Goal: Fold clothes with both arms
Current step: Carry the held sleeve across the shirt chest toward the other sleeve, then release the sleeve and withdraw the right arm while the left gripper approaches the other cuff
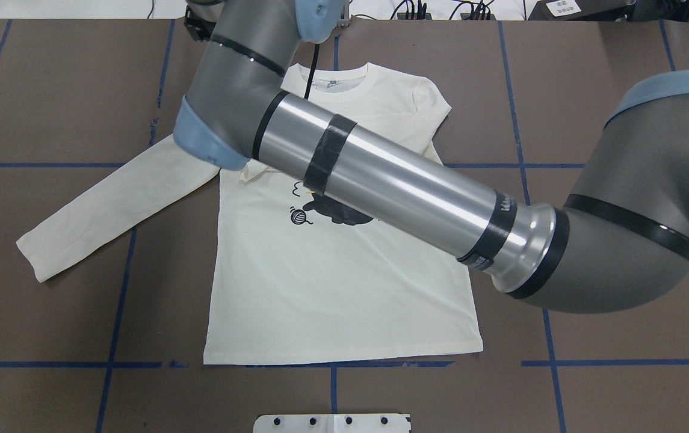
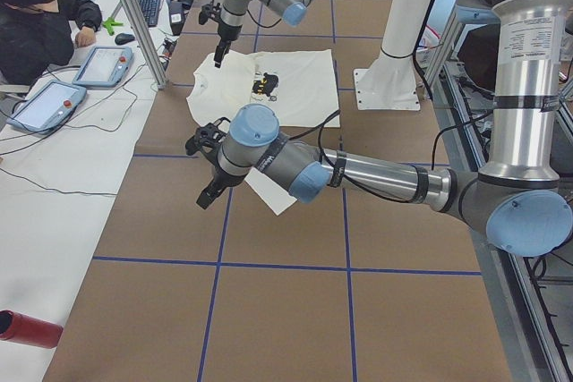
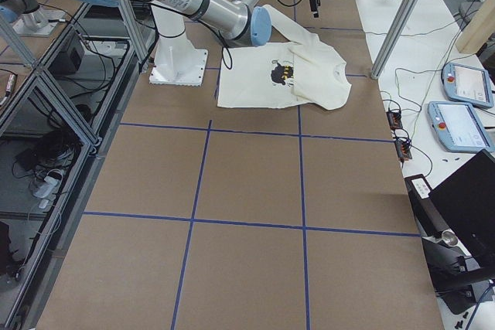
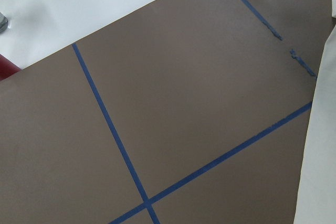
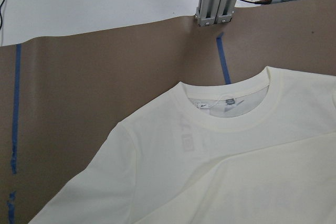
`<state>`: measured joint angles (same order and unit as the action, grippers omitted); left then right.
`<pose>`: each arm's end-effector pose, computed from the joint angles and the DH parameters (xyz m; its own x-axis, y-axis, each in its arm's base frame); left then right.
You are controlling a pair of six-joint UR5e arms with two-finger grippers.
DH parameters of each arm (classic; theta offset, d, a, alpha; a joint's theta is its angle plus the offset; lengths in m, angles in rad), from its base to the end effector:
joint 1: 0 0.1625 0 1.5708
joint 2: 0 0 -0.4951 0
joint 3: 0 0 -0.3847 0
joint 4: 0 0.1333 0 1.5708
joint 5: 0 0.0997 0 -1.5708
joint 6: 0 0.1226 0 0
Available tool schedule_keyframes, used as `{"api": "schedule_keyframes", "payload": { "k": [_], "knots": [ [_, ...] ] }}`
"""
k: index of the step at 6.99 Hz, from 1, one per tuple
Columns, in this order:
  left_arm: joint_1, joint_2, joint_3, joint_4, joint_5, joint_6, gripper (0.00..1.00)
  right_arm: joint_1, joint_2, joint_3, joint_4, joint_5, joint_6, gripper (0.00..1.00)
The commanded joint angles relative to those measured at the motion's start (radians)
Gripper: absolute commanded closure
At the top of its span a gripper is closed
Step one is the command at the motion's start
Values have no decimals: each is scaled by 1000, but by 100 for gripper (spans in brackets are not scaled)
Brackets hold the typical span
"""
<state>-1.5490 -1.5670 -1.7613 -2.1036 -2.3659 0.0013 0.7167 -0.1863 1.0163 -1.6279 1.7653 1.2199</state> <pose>-0.0347 -0.5086 0.5851 0.6898 0.4866 -0.5361 -0.0173 0.7513 0.6597 -0.6077 -0.6748 -0.0132 0.6935 0.1569 0.7032 -0.3241 0.9396 0.1101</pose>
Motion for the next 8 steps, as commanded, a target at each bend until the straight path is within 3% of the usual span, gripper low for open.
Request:
{"api": "schedule_keyframes", "payload": {
  "k": [1, 3, 5, 6, 7, 8],
  "knots": [
    [150, 8, 5, -146, 8, -195, 0, 137, -156, 234, -143, 179, -225, 0],
    [280, 91, 2, -275, 144, -311, 0, 251, -453, 509, -167, 241, -505, 0],
    [445, 178, 0, -439, 245, -470, 0, 393, -728, 684, -138, 388, -801, 0],
    [530, 212, 3, -481, 311, -527, 0, 452, -818, 718, -115, 449, -903, 0],
    [603, 241, 5, -489, 403, -546, 7, 492, -919, 761, -89, 479, -972, 0],
    [674, 270, 5, -531, 439, -584, 9, 521, -999, 800, -61, 494, -997, 0]
  ]
}}
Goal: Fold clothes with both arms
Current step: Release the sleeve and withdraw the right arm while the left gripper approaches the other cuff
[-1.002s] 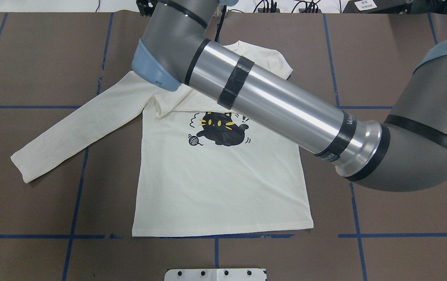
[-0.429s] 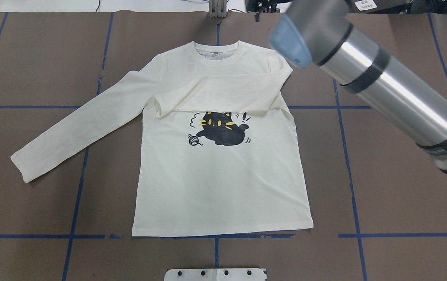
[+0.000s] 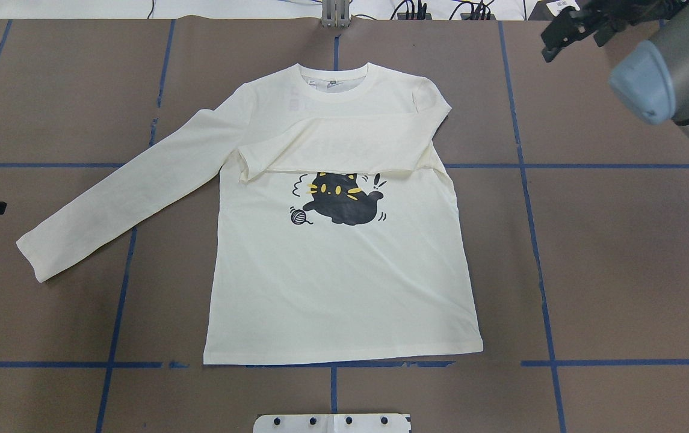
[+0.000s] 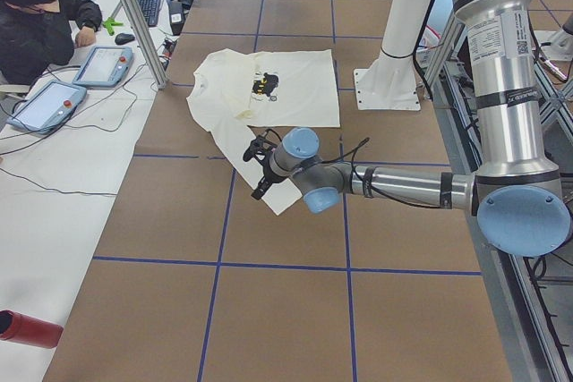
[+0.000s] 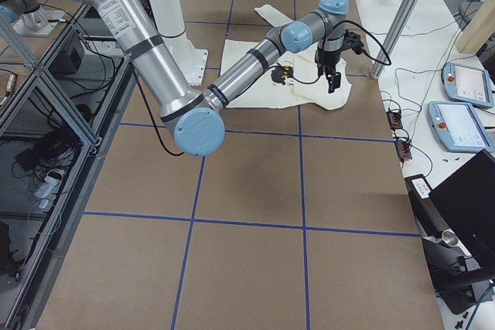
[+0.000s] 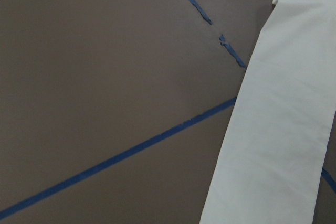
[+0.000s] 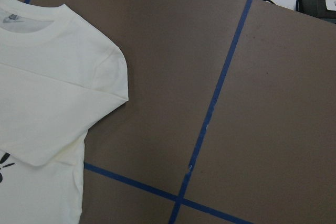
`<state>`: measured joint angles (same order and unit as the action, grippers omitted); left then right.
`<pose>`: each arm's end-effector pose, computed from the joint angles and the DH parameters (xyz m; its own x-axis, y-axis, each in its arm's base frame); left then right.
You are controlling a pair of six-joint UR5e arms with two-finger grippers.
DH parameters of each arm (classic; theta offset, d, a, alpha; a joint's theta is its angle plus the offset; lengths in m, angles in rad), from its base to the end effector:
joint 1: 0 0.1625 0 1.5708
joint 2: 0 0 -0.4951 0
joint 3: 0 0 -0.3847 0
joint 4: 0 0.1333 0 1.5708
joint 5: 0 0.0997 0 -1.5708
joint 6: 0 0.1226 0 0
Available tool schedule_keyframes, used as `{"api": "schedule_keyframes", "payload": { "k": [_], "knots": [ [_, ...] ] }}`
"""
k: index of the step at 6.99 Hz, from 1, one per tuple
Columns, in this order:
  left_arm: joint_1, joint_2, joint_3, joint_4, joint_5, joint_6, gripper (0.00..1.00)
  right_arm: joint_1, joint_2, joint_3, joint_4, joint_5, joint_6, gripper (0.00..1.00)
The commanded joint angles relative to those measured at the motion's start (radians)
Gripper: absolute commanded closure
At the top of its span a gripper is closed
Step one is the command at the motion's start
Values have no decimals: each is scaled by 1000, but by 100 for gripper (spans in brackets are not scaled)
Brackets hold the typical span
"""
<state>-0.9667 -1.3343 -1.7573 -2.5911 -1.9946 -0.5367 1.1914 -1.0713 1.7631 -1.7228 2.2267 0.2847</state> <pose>0.1685 -0.3901 0.6439 0.6432 0.4472 -0.6215 0.0092 0.8072 0.5903 -0.1934 -0.6430 0.3838 0.6843 -0.3373 0.6465 0.1308 0.9290 0.3463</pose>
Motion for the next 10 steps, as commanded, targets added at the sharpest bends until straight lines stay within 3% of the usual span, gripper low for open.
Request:
{"api": "schedule_keyframes", "payload": {
  "k": [1, 3, 6, 8, 10],
  "knots": [
    [188, 44, 2, -49, 144, -113, 9, 54, -155, 90, 35, 36, -62, 0],
    [301, 44, 7, -46, 247, -184, 9, 54, -177, 113, 35, 34, -58, 0],
    [374, 56, 9, -43, 295, -181, 10, 54, -183, 116, 35, 33, -52, 0],
    [385, 60, 10, -41, 306, -181, 29, 56, -184, 116, 35, 33, -50, 0],
    [385, 60, 15, -41, 315, -181, 30, 56, -184, 116, 35, 33, -50, 0]
  ]
}}
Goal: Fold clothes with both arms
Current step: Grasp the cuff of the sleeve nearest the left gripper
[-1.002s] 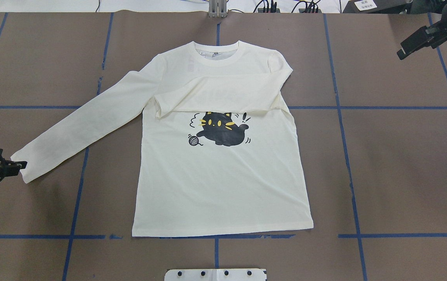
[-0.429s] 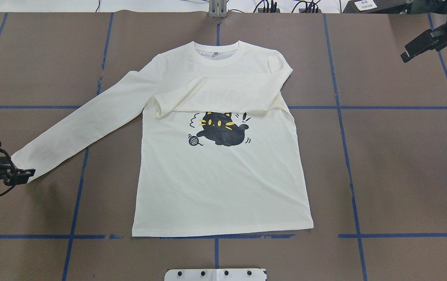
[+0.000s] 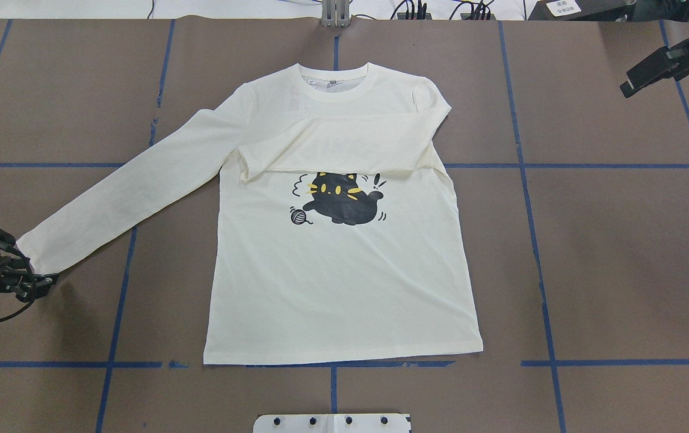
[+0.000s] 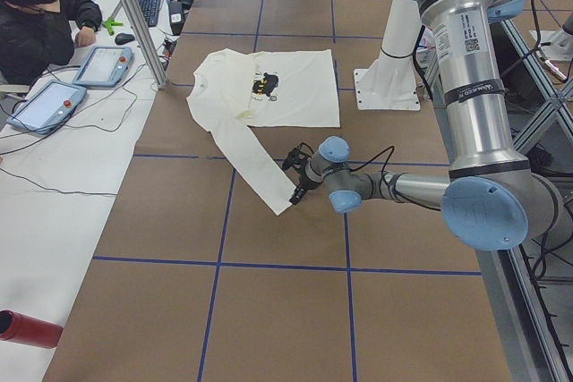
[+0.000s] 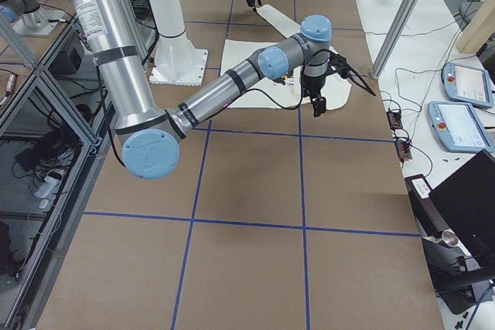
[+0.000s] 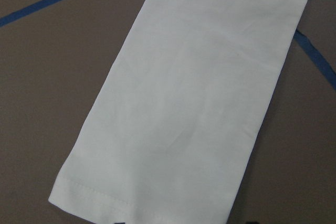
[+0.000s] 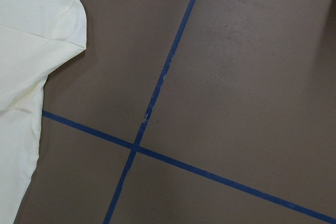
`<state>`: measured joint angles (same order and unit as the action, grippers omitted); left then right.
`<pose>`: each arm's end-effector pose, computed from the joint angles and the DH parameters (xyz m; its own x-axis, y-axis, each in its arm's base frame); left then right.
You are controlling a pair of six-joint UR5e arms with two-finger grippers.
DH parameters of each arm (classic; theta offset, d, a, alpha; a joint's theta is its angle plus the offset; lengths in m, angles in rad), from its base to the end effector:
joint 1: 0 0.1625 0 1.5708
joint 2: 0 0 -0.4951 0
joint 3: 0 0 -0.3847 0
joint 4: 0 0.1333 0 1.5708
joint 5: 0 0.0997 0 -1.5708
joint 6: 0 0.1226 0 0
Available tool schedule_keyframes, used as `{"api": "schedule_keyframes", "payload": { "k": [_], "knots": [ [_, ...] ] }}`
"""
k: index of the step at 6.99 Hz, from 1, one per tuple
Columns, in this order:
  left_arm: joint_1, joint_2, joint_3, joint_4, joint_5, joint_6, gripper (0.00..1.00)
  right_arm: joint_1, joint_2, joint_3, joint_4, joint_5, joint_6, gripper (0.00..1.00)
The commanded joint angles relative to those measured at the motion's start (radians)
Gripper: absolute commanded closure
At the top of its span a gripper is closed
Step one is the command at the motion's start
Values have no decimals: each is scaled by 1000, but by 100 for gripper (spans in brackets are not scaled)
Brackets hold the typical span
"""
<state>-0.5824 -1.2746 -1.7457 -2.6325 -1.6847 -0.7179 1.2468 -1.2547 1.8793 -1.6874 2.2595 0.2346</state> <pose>0.2638 -0.3167 0.6738 0.6777 0.4497 -0.5818 -0.0618 0.8232 0.5644 -0.1382 -0.5856 0.4423 0.6808 -0.3316 0.6531 0.1233 0.9308 0.3440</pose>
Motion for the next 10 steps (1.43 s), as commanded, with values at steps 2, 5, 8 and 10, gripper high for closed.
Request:
{"api": "schedule_keyframes", "payload": {
  "k": [2, 5, 8, 10],
  "knots": [
    [1, 6, 3, -1, 5, 0, 76, 0, 0, 0, 0, 0, 0, 0],
    [-5, 6, -12, -6, 5, -3, 100, 0, -2, -2, 0, -2, 0, 0],
    [-141, -94, -63, 28, -10, 11, 100, 6, -51, -3, 2, -5, -11, 0],
    [-244, -333, -66, 283, -55, 37, 100, 13, -52, -3, 2, -5, -8, 0]
  ]
}}
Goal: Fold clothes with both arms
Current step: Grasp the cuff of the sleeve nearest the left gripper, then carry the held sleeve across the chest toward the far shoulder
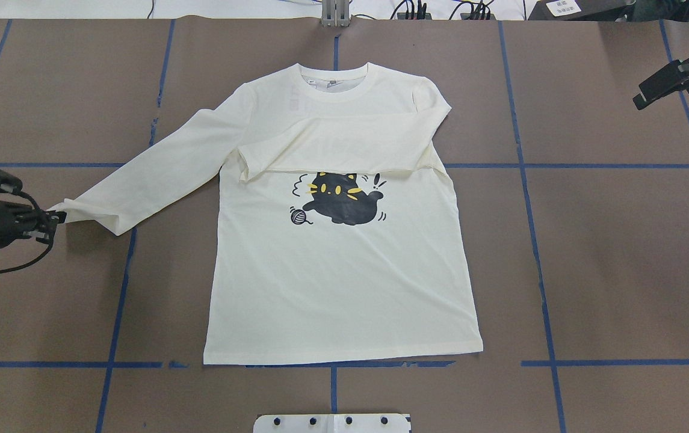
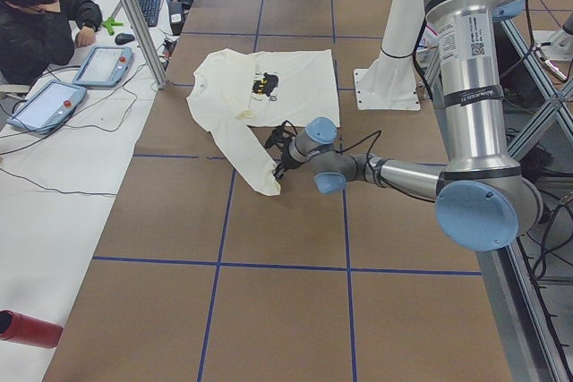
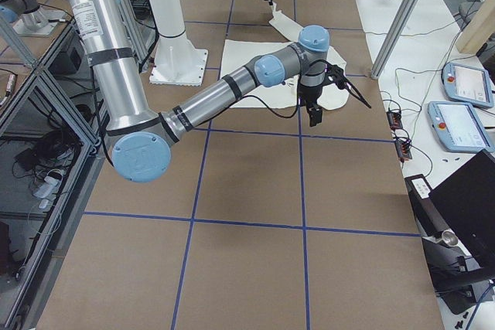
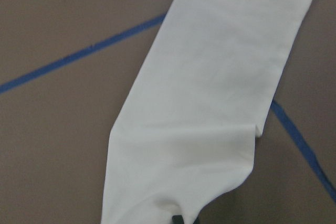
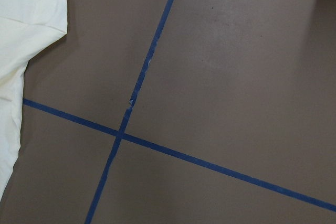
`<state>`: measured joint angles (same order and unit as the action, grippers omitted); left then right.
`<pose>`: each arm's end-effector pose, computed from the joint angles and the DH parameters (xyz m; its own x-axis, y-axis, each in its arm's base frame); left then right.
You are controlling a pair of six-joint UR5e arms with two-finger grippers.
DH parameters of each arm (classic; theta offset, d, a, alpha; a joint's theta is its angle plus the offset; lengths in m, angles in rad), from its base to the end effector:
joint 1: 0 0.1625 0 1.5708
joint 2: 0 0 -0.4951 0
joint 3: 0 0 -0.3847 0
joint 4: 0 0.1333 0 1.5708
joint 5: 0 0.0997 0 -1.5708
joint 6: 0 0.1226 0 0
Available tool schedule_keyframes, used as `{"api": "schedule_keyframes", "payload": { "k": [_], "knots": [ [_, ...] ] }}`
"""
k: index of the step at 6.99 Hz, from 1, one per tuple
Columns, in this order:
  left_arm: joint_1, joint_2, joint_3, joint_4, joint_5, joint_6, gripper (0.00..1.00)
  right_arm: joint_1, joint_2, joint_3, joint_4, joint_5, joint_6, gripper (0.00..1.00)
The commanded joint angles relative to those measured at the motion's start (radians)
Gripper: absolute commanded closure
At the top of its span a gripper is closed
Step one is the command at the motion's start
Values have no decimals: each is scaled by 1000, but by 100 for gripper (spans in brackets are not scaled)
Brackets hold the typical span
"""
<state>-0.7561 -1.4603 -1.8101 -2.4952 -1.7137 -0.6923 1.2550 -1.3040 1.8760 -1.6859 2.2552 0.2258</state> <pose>0.2710 -0.4148 0.5786 0.6832 0.4030 -0.6089 0.0989 0.7752 0.6240 -0.1288 -0.5738 0.4731 0.6958 -0.3019 0.6517 0.1262 0.9446 0.3029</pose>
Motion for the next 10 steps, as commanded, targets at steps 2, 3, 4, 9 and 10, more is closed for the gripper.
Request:
{"api": "schedule_keyframes", "payload": {
  "k": [2, 3, 4, 9, 10],
  "knots": [
    [-89, -420, 8, 437, -23, 2, 100, 7, -6, 0, 0, 0, 6, 0],
    [-85, -546, 30, 558, -18, -6, 100, 9, -8, 0, 0, 0, 7, 0],
    [-78, -669, 90, 626, -17, -36, 100, 10, -6, 0, -1, 0, 9, 0],
    [156, -1198, 616, 572, 187, -318, 100, 30, -5, -1, -1, -2, 12, 0],
    [203, -1198, 647, 523, 236, -308, 100, 33, -6, 0, -1, -3, 12, 0]
  ]
}}
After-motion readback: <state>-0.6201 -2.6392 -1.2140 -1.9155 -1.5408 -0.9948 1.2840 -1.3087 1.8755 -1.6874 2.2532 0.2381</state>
